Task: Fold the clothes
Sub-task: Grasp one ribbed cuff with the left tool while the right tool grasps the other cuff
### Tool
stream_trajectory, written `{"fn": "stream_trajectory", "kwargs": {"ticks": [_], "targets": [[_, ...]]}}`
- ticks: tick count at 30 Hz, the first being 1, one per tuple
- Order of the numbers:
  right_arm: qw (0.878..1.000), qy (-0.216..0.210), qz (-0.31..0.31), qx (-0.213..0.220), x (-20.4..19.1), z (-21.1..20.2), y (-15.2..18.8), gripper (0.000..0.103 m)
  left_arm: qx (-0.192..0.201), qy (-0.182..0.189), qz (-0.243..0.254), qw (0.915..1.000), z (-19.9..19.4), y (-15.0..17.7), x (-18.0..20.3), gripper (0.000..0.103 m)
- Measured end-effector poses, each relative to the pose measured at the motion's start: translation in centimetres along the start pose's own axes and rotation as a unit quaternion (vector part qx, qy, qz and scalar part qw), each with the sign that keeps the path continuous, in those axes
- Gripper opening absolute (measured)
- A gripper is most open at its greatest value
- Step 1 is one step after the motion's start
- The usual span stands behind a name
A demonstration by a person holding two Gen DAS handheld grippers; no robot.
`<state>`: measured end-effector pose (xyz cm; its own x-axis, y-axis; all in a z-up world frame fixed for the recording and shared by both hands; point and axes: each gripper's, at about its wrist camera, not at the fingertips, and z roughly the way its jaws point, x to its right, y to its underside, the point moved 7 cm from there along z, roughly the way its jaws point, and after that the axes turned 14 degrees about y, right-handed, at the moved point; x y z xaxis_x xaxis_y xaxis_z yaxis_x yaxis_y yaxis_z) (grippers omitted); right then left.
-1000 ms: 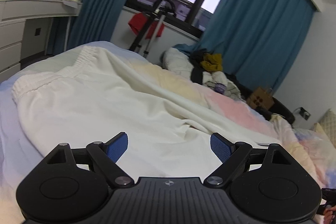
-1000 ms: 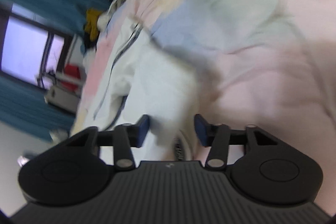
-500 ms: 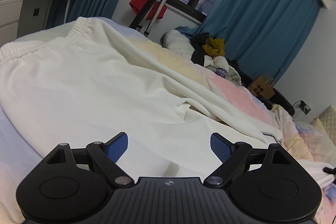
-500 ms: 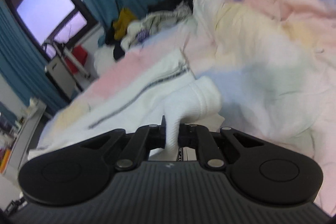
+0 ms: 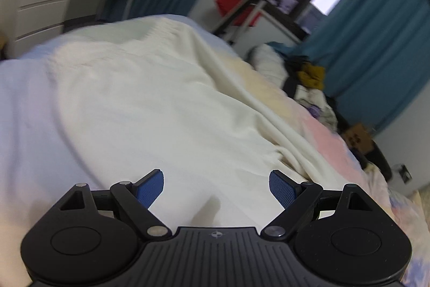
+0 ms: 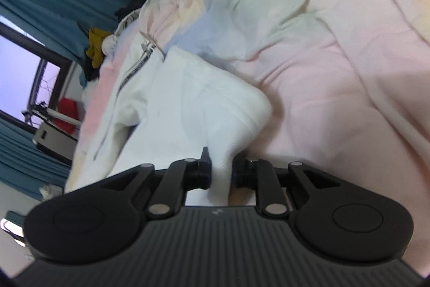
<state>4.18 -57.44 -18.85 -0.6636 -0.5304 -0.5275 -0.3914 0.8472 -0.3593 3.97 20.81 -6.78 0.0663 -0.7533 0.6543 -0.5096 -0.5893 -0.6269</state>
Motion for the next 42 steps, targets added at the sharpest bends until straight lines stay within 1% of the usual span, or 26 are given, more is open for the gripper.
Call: {"fn": "stream_trajectory", "kwargs": {"ticks": [2,4,5,6,7,8,10,12,14,17,18,19,20,22,26,28,29,30,31,32,36,38,40,41,42], "targets": [[1.000,0.002,0.007,-0.001,0.3,-1.0,0.0,0.023,0.009,-0.007,-0.031,0.9994,-1.4,-1.6,-1.3,0.088],[1.000,0.009,0.018,-0.002,0.8,-1.9,0.1,0.035,0.020,-0.012,-0.068,0.9974,-2.9,-3.0,-2.6,0.088],[1.000,0.010,0.026,-0.002,1.1,-2.3,0.2,0.039,0.024,-0.016,-0.082,0.9962,-3.7,-3.6,-3.3,0.088],[0.999,0.004,0.037,-0.004,1.4,-2.7,0.4,0.046,0.022,-0.025,-0.089,0.9955,-4.2,-4.0,-3.9,0.088],[0.999,-0.006,0.045,-0.010,1.7,-2.9,0.5,0.049,0.018,-0.035,-0.093,0.9949,-4.8,-4.4,-4.6,0.088],[0.998,-0.017,0.054,-0.015,1.9,-3.2,0.6,0.050,0.009,-0.052,-0.090,0.9945,-5.1,-4.7,-5.3,0.088],[0.997,-0.026,0.066,-0.030,2.1,-3.3,1.0,0.051,0.005,-0.079,-0.097,0.9921,-5.8,-5.2,-7.0,0.088],[0.996,-0.029,0.077,-0.046,2.2,-3.3,1.5,0.050,0.006,-0.091,-0.128,0.9875,-6.3,-5.3,-8.8,0.088],[0.995,-0.019,0.071,-0.064,2.0,-2.6,2.0,0.050,-0.008,-0.082,-0.155,0.9845,-5.4,-5.3,-10.2,0.088],[0.996,-0.001,0.050,-0.076,1.2,-2.1,1.9,0.052,-0.040,-0.047,-0.201,0.9776,-2.7,-4.8,-11.8,0.084],[0.996,0.001,0.052,-0.079,1.0,-2.0,1.8,0.052,-0.047,-0.032,-0.215,0.9749,-1.7,-4.6,-12.1,0.083],[0.995,0.003,0.050,-0.081,0.8,-2.1,1.7,0.052,-0.051,-0.025,-0.231,0.9713,-0.9,-4.6,-12.7,0.082],[0.995,0.006,0.047,-0.083,0.6,-2.1,1.7,0.052,-0.053,-0.029,-0.238,0.9693,-0.4,-4.7,-13.1,0.082],[0.995,0.007,0.043,-0.087,0.2,-2.1,1.6,0.052,-0.055,-0.036,-0.240,0.9686,0.5,-5.3,-13.8,0.083],[0.995,0.007,0.032,-0.094,-0.1,-1.4,1.8,0.052,-0.039,-0.013,-0.248,0.9680,1.1,-5.7,-14.1,0.084],[0.995,0.006,0.030,-0.096,-0.2,-0.6,1.5,0.052,-0.030,-0.002,-0.251,0.9674,1.4,-6.0,-14.3,0.082],[0.995,0.003,0.028,-0.097,-0.4,-0.3,1.4,0.052,-0.024,0.006,-0.254,0.9668,1.5,-6.1,-14.2,0.080],[0.995,0.000,0.026,-0.097,-0.7,0.0,1.2,0.052,-0.014,0.023,-0.261,0.9650,1.5,-6.3,-13.9,0.073],[0.995,0.000,0.024,-0.095,-0.9,0.2,1.0,0.052,-0.008,0.037,-0.268,0.9625,1.6,-6.4,-13.8,0.070],[0.995,-0.001,0.023,-0.094,-1.1,0.4,0.9,0.052,-0.003,0.049,-0.275,0.9600,1.6,-6.6,-13.8,0.070],[0.995,-0.013,0.025,-0.092,-2.1,1.0,0.4,0.053,0.004,0.071,-0.295,0.9529,2.2,-6.8,-14.1,0.069],[0.996,-0.011,0.022,-0.088,-2.3,1.2,0.2,0.052,0.008,0.083,-0.301,0.9501,2.7,-7.0,-14.2,0.065],[0.996,-0.008,0.020,-0.081,-2.1,1.4,0.2,0.049,0.010,0.091,-0.297,0.9506,3.5,-7.2,-14.0,0.055],[0.997,-0.004,0.019,-0.076,-2.0,1.4,0.3,0.046,0.011,0.094,-0.293,0.9513,4.0,-7.3,-13.9,0.051],[0.997,0.000,0.018,-0.070,-1.9,1.4,0.3,0.038,0.011,0.097,-0.289,0.9524,4.5,-7.4,-13.7,0.042]]}}
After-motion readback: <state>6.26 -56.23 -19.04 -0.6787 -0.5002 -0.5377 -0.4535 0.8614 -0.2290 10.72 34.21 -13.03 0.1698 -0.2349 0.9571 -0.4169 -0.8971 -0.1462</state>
